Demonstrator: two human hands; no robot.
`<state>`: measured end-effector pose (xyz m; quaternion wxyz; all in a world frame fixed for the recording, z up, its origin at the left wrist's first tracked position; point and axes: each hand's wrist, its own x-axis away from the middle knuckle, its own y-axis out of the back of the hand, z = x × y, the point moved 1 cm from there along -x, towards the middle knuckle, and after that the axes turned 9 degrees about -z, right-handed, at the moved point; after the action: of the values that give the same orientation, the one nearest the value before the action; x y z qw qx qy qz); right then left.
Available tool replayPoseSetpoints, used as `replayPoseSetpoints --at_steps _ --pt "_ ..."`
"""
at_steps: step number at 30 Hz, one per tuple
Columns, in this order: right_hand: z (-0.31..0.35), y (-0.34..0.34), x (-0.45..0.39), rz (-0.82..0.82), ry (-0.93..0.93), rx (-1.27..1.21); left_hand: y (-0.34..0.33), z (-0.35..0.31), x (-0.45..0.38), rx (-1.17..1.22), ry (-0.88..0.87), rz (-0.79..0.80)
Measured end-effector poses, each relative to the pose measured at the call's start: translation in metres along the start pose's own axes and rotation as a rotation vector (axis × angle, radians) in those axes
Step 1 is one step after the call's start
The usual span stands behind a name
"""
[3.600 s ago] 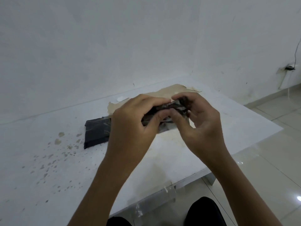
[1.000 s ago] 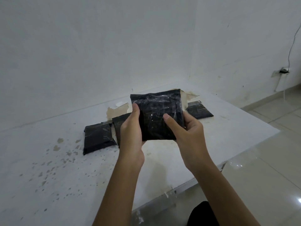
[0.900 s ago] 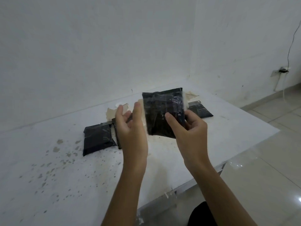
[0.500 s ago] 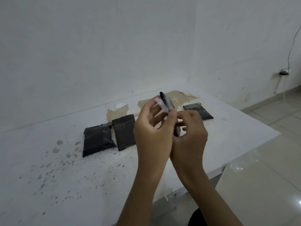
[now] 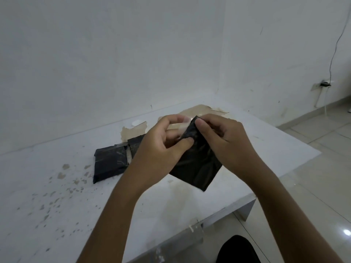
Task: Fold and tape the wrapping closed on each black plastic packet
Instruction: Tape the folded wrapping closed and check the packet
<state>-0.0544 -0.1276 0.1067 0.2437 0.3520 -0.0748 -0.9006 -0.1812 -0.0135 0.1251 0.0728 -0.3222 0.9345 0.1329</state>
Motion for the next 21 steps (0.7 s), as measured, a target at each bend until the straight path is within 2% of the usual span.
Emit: replayPoseSetpoints --at_steps 4,7,13,21 --pt "-0.008 -0.005 0.008 -0.115 0.022 -0.063 -0.005 0.004 -0.002 0.03 -0.085 -0.214" --pt "-0.008 -0.007 0.011 -0.146 -0.032 -0.159 -0.005 0.006 -0.003 0.028 -0.106 -0.33" --pt "-0.008 -0.007 0.012 -0.15 -0.049 -0.209 -0.005 0.008 -0.006 0.046 -0.062 -0.347" --pt "-0.006 -0.007 0.013 -0.169 -0.044 -0.191 -0.007 0.012 -0.002 -0.112 -0.185 -0.353"
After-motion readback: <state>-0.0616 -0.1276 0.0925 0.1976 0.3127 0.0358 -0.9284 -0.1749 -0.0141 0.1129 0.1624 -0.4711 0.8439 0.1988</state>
